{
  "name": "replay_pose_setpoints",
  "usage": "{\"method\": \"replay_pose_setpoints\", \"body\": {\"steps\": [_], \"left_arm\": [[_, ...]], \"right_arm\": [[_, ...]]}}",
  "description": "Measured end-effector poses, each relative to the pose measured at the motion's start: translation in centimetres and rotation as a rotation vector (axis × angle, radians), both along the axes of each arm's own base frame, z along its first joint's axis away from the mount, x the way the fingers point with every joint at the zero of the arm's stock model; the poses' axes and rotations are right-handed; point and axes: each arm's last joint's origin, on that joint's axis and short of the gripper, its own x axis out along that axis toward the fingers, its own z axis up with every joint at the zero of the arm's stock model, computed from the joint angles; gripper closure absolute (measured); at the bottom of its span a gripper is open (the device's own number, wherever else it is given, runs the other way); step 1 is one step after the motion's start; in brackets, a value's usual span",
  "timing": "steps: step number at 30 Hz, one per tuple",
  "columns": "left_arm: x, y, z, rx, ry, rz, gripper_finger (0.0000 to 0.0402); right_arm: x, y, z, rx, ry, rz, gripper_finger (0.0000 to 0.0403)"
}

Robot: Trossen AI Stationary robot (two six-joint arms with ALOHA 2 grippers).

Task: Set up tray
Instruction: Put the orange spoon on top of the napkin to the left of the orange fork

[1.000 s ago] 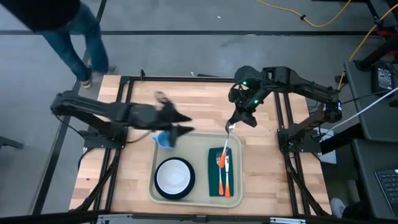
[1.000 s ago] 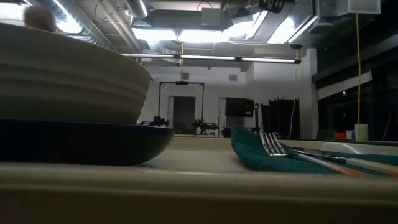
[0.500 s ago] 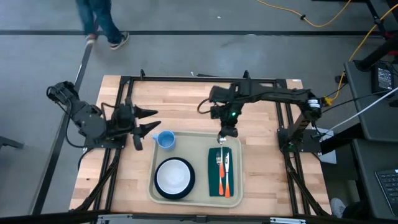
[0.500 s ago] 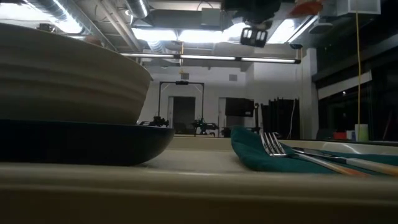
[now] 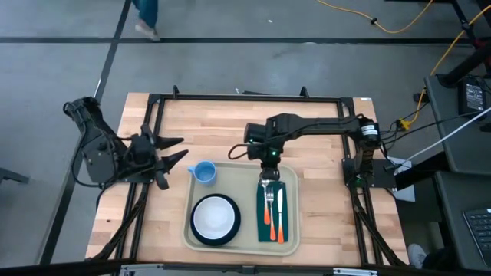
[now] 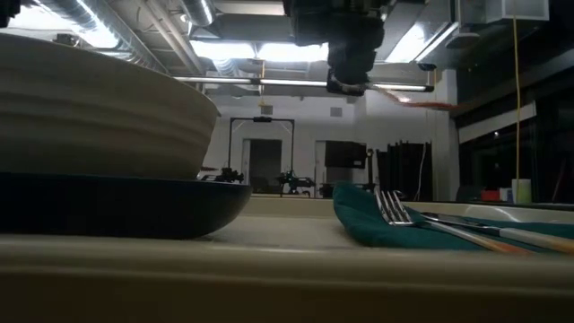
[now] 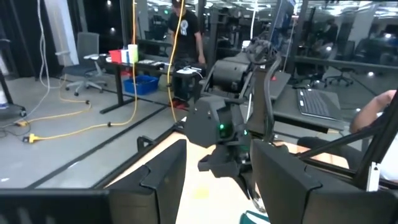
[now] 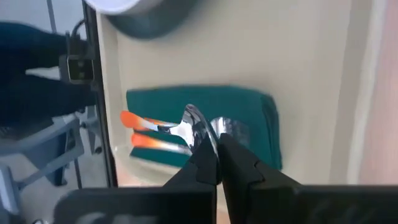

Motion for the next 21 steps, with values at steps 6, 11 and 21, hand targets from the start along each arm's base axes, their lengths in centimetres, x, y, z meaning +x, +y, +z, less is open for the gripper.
{"method": "replay_pose_setpoints", "body": {"steps": [6,11,21], "left_arm": [[-0.8,0.2,0.3,0.037,-0.002,0.029,0.0229],[-1.3,0.8,0.7,0.017,-0.017,0.013,0.0229],[-1.5,0.9,0.8,0.014,-0.018,0.006,0.0231]], "right_arm": [[1.1,0.2,-0.7,0.002,-0.038,-0.025,0.0395],[1.3,0.9,-1.7,-0.017,0.013,-0.011,0.0395],[0.7,2.1,-6.8,-0.035,0.083,-0.113,0.0395]]}}
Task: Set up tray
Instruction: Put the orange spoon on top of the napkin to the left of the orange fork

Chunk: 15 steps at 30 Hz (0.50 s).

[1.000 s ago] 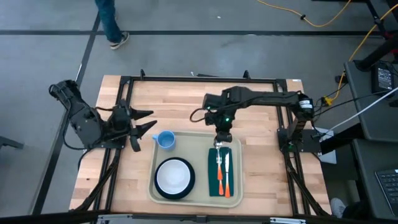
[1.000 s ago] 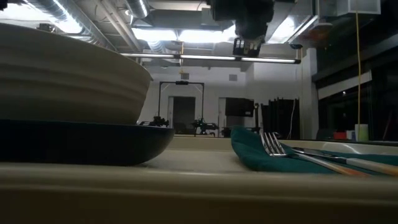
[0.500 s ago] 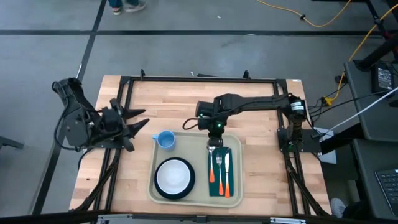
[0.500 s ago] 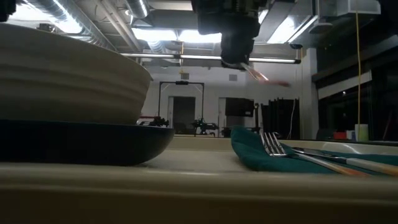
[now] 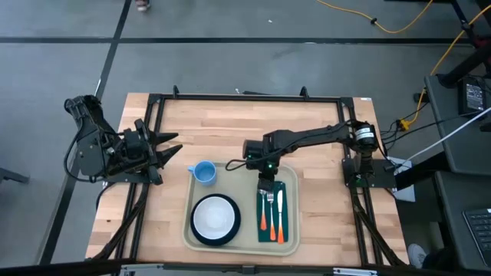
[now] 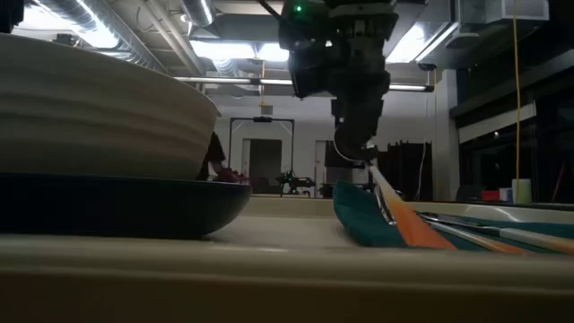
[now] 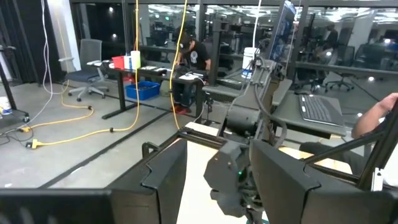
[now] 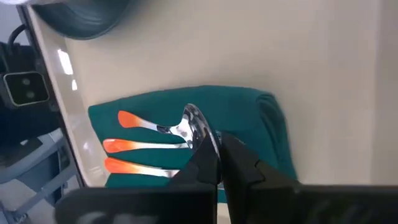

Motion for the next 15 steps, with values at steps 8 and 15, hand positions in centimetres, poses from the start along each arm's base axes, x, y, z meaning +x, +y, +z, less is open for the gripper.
{"method": "replay_pose_setpoints", "body": {"steps": [8,15], "left_arm": [[0.0,0.0,-0.1,0.015,0.010,-0.001,0.0233],[0.0,0.0,-0.1,0.014,0.009,-0.001,0.0233]], "right_arm": [[0.0,1.7,0.0,-0.005,-0.016,0.039,0.0395],[0.2,2.2,-0.1,-0.024,-0.023,0.030,0.0395]]}}
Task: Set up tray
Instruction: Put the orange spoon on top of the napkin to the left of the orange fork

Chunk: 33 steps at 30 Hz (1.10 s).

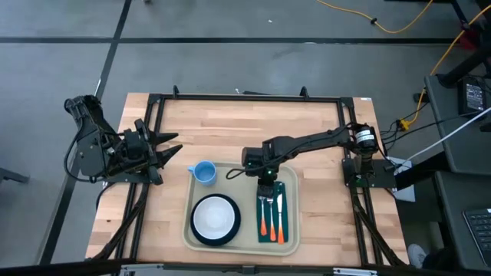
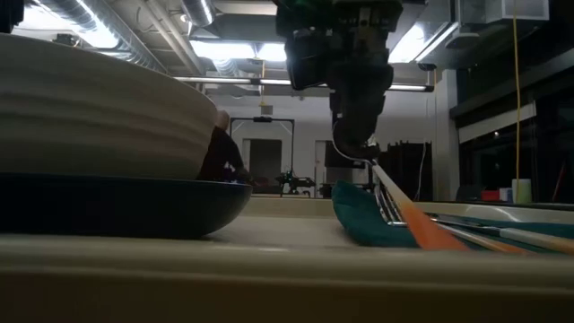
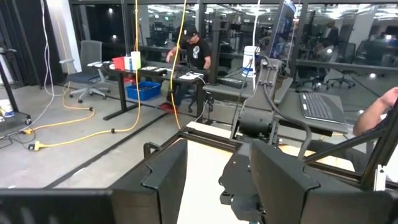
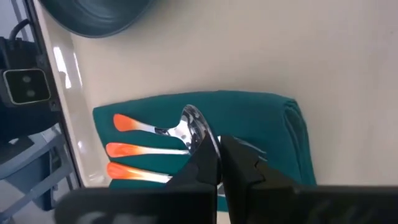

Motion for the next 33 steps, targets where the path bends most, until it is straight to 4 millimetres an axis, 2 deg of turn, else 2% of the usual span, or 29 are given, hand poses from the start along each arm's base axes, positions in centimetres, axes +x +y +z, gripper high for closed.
{"method": "replay_pose_setpoints", "body": {"steps": [6,12,14,33], "left_arm": [[0.0,0.0,0.0,-0.005,-0.004,0.000,0.0233],[0.0,0.0,0.1,-0.018,-0.011,0.000,0.0233],[0.0,0.0,0.1,-0.022,-0.013,0.000,0.0233],[0.0,0.0,0.1,-0.022,-0.013,0.000,0.0233]], "right_arm": [[0.3,-0.1,-0.1,-0.025,-0.024,-0.021,0.0395],[-0.7,-0.1,-3.2,0.036,0.022,-0.094,0.0395],[-0.9,0.1,-3.6,0.039,0.034,-0.111,0.0395],[-1.1,0.3,-3.6,0.067,0.006,0.015,0.0395]]}}
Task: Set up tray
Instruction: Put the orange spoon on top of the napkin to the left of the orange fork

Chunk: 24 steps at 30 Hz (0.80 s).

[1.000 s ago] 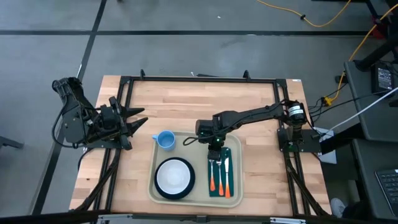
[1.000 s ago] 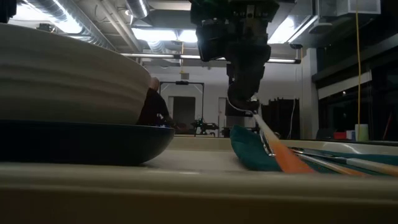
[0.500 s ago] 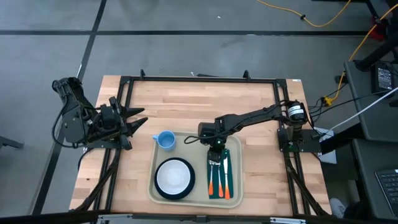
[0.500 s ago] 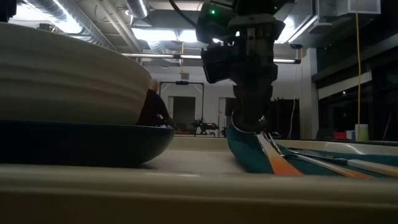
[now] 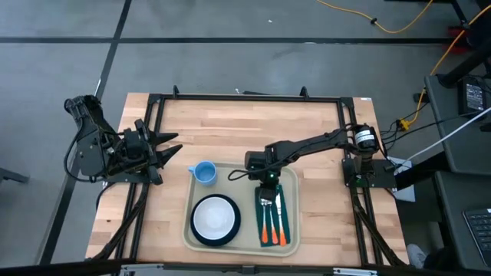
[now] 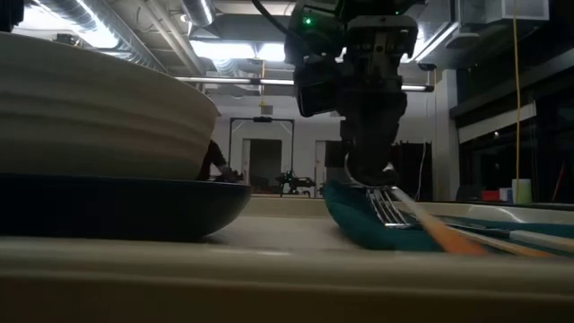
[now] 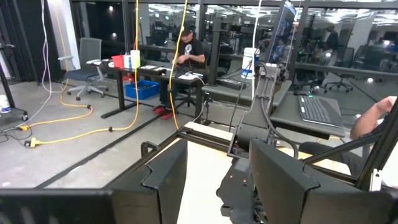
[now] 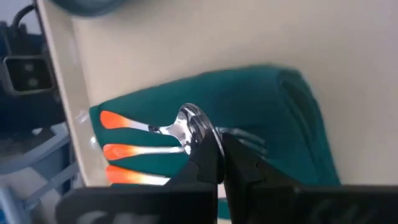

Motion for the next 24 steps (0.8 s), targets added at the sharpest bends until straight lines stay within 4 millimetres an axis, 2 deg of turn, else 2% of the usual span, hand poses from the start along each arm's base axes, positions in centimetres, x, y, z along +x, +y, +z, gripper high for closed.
{"method": "replay_pose_setpoints", "body": {"steps": [8,15,24], "left_arm": [[0.0,0.0,0.0,0.000,0.000,0.000,0.0233],[0.0,0.0,0.0,0.000,0.000,0.000,0.0233],[0.0,0.0,0.0,0.000,0.000,0.001,0.0233]], "right_arm": [[-0.1,0.2,0.0,0.040,-0.009,0.046,0.0395],[0.2,0.2,1.1,0.030,-0.048,0.102,0.0396],[0.3,0.2,1.2,0.026,-0.073,0.115,0.0396]]}}
